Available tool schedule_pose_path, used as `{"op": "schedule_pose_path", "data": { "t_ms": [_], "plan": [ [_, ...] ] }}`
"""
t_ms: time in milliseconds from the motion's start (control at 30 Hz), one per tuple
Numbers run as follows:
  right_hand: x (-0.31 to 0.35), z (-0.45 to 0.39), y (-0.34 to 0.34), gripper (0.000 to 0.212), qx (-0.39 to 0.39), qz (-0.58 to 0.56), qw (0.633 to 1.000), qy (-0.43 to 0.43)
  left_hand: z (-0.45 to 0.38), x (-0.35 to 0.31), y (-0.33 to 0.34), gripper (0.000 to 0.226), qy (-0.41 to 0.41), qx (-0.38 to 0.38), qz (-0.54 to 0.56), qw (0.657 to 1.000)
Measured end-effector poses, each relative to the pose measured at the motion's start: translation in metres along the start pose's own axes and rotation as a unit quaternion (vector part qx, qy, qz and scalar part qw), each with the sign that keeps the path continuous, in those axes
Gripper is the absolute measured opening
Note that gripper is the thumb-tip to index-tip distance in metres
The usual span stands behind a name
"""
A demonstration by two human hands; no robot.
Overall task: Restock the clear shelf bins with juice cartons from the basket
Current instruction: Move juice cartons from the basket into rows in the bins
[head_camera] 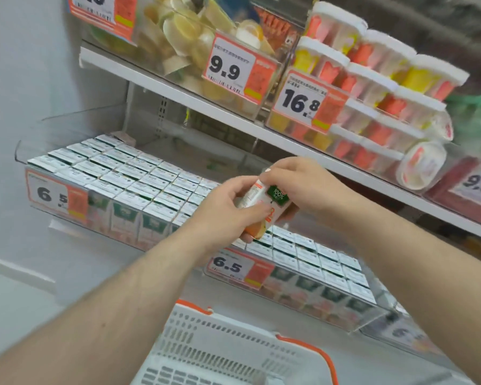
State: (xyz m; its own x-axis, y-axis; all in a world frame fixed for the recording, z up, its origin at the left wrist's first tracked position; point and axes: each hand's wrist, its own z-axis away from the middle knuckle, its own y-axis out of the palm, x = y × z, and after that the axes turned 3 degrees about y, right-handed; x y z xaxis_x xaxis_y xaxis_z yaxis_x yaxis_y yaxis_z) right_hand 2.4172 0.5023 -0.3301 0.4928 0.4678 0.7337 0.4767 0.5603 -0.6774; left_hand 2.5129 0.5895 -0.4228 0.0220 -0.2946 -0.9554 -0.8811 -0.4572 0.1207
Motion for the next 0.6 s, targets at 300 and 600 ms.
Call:
{"op": "schedule_pose_path", "data": {
  "t_ms": [300, 600],
  "plan": [
    [-0.088, 0.006, -0.079, 0.016, -0.207, 0.151, 0.964, 0.068, 0.003, 0.042, 0.05, 0.047, 0.079, 0.097, -0.369, 0.921],
    [-0.101, -0.052, -0.039, 0.021, -0.152, 0.119, 0.98, 0.056, 0.001, 0.046, 0.022, 0.057, 0.102, -0.111, -0.553, 0.819]
  ]
}}
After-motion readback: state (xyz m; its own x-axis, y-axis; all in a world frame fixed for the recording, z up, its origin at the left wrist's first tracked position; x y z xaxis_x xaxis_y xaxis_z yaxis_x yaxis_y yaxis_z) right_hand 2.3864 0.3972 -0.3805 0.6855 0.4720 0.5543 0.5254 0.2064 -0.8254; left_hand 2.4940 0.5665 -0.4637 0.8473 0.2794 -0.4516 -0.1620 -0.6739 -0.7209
